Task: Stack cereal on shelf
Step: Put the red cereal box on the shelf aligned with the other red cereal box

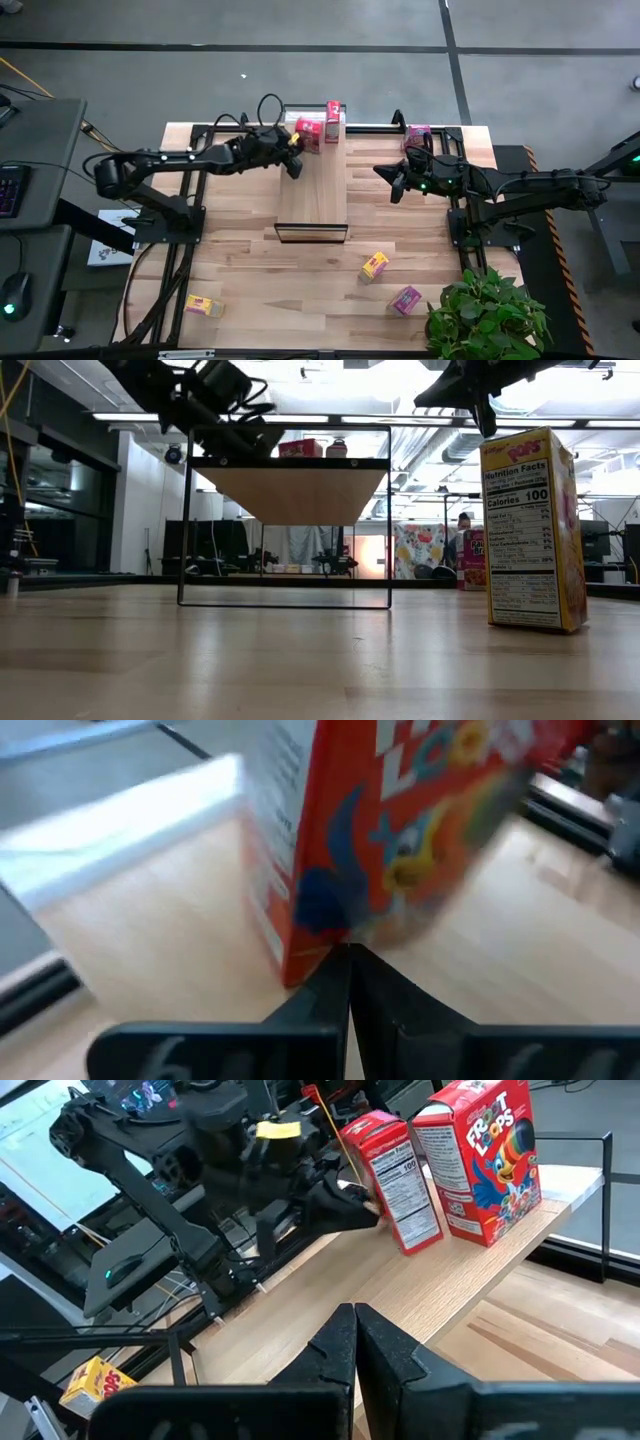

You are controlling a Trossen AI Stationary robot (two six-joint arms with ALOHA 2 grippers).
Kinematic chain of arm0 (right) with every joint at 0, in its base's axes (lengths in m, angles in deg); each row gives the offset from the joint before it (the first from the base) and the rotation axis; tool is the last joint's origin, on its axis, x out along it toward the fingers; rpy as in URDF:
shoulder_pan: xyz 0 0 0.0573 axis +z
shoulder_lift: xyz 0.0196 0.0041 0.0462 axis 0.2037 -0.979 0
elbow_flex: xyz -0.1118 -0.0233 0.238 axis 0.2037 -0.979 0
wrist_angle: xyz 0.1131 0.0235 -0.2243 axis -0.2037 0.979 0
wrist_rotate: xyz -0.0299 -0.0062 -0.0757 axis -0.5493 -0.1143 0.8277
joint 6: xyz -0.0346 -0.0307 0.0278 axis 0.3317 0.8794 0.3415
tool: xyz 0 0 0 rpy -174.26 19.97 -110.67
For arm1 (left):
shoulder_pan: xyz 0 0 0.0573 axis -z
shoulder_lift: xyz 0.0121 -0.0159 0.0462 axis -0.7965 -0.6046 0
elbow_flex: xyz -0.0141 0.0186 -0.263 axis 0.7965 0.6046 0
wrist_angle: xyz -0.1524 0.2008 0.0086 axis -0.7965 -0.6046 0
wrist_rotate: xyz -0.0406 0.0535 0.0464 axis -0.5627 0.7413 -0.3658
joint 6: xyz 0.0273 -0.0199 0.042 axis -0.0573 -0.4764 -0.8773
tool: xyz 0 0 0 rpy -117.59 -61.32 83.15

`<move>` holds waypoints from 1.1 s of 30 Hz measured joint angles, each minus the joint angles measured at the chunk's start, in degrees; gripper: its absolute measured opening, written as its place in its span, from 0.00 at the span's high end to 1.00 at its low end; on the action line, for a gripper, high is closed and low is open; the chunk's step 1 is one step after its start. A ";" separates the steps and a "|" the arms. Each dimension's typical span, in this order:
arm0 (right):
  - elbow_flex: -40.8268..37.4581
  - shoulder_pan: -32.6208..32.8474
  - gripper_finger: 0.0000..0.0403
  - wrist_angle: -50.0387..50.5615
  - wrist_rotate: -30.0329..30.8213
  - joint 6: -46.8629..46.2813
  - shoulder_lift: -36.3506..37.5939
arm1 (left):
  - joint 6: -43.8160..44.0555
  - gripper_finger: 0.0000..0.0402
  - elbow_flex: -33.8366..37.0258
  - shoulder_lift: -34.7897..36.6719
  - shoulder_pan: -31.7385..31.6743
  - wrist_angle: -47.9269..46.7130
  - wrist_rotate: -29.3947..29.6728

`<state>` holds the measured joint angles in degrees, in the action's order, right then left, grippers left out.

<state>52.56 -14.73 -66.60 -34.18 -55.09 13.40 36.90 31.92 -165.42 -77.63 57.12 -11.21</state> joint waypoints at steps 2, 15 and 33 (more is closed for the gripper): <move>0.00 0.00 1.00 0.01 0.16 0.00 0.00 | -0.08 1.00 -0.02 -0.46 -1.16 2.21 0.02; 0.00 0.00 1.00 -0.03 0.55 0.00 0.00 | -0.08 1.00 -0.07 -5.18 -5.52 18.16 -0.23; 0.00 0.00 1.00 0.01 0.80 0.50 0.00 | 1.83 1.00 -0.07 3.27 -6.57 5.21 -19.62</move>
<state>52.56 -14.73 -66.59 -33.38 -54.58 13.40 38.73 31.86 -162.15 -84.20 62.34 -30.84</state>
